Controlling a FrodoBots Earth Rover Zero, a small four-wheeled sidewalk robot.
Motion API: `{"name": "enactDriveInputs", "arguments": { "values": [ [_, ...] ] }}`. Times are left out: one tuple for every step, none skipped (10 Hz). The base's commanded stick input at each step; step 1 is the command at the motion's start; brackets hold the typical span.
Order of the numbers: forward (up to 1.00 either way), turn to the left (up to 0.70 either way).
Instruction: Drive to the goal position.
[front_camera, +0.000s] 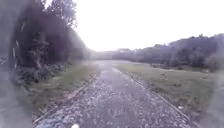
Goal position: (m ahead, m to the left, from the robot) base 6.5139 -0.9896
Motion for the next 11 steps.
{"name": "enactDriveInputs", "arguments": {
  "values": [
    [0.7,0.0],
    [0.7,0.0],
    [0.7,0.0],
    [0.7,0.0],
    [0.7,0.0],
    [0.7,0.0],
    [0.7,0.0],
    [0.7,0.0],
    [0.7,-0.03],
    [0.7,-0.13],
    [0.7,-0.12]
  ]
}}
